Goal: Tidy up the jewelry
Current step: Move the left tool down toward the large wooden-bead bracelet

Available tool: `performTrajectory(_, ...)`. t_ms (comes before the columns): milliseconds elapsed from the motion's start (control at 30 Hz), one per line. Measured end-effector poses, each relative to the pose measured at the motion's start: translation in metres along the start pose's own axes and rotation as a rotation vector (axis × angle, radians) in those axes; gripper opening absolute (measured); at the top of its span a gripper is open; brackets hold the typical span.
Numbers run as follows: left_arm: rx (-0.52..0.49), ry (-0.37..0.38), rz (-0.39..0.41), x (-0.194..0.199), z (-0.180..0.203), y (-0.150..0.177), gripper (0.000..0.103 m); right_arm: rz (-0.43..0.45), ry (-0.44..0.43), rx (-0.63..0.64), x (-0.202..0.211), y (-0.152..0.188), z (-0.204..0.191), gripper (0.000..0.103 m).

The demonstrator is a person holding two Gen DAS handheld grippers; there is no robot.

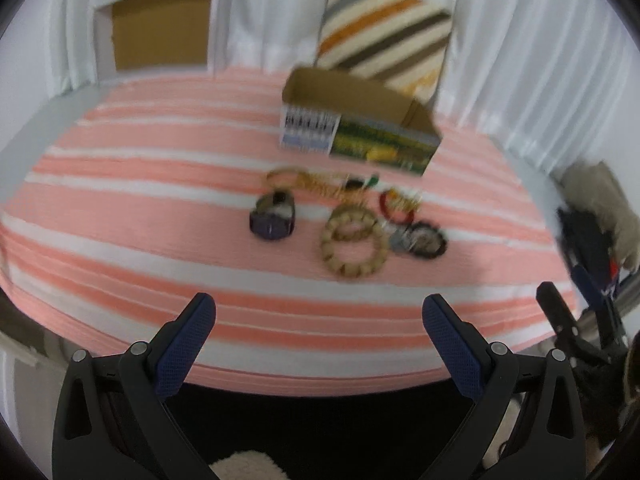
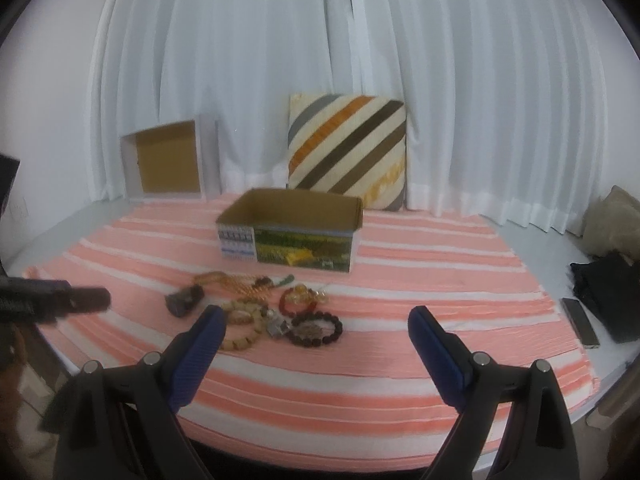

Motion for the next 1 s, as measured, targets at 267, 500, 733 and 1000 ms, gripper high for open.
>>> performTrajectory(267, -0.102, -0.105, -0.017, -0.077, 0.005, -0.005, 0.103, -0.203, -0.054, 0.026, -0.091, 0.052, 0.001, 0.094)
performTrajectory(500, -0.084, -0.148, -0.085, -0.132, -0.008, -0.013, 0.102, -0.342, -0.02, 0.027, -0.138, 0.075, 0.002, 0.094)
performTrajectory(733, -0.139, -0.153, -0.014, -0.137, -0.007, -0.014, 0.103, -0.389, -0.063, 0.001, -0.155, 0.073, 0.005, 0.101)
performTrajectory(1000, -0.138, -0.118, -0.067, -0.14, -0.007, -0.024, 0.103, -0.441, -0.061, 0.002, -0.171, 0.061, 0.004, 0.103)
Point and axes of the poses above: each gripper's, at about its wrist camera, not at the fingertips, and x roughly against the way its jaws point, z to its right, y to its underside, the point moved 8 cm from there along -x, roughly the way its jaws point, and after that the axes turned 12 degrees about -z, right-handed, at the moved point
